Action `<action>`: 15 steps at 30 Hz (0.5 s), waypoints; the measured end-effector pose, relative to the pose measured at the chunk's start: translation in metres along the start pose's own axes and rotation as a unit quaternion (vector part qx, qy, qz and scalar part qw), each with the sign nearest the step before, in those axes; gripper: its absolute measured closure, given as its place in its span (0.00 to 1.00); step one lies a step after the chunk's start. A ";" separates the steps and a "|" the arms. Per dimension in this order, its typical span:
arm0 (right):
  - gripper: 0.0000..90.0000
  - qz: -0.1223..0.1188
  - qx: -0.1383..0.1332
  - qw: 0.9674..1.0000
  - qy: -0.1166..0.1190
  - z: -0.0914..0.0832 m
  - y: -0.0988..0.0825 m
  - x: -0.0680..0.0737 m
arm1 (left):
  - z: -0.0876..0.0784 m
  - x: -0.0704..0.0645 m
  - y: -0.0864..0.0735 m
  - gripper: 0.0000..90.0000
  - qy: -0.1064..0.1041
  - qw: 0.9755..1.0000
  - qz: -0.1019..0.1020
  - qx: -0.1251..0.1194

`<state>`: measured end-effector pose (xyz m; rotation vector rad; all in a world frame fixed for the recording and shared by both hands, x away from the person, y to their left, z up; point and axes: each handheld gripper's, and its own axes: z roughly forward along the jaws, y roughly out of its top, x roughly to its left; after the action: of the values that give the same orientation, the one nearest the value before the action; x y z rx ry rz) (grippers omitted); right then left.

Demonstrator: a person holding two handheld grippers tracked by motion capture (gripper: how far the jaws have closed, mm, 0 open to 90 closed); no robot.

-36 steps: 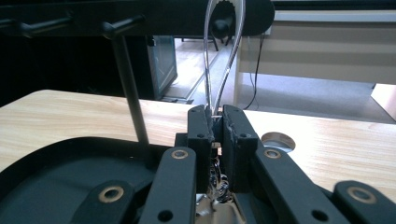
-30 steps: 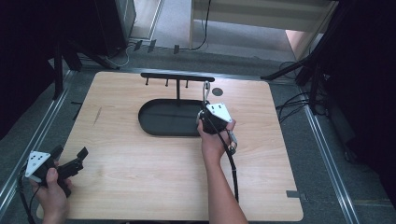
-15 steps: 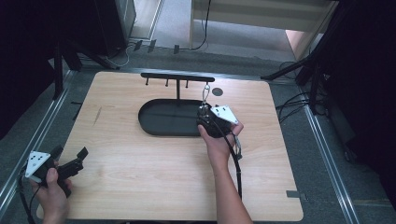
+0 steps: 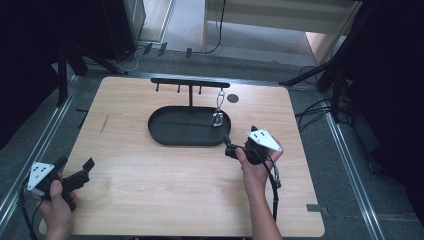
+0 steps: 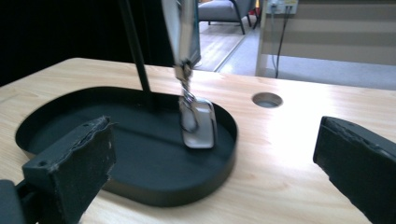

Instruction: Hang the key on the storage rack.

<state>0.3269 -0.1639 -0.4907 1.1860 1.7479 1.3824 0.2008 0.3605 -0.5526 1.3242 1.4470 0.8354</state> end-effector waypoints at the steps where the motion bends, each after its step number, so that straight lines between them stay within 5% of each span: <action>1: 0.00 -0.001 -0.002 1.000 -0.004 -0.003 -0.002 -0.002 | 0.000 0.000 0.000 0.06 0.000 1.000 0.000 -0.002; 7: 0.00 0.006 -0.005 1.000 -0.010 -0.018 -0.014 -0.011 | -0.001 -0.001 -0.001 0.06 0.001 1.000 0.000 -0.005; 15: 0.00 0.010 -0.007 1.000 -0.029 -0.056 -0.032 -0.041 | -0.002 -0.001 -0.001 0.06 -0.001 1.000 0.001 -0.006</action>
<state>0.2864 -0.2261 -0.5090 1.2258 1.6894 1.3562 0.1983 0.3600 -0.5528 1.3173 1.4375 0.8434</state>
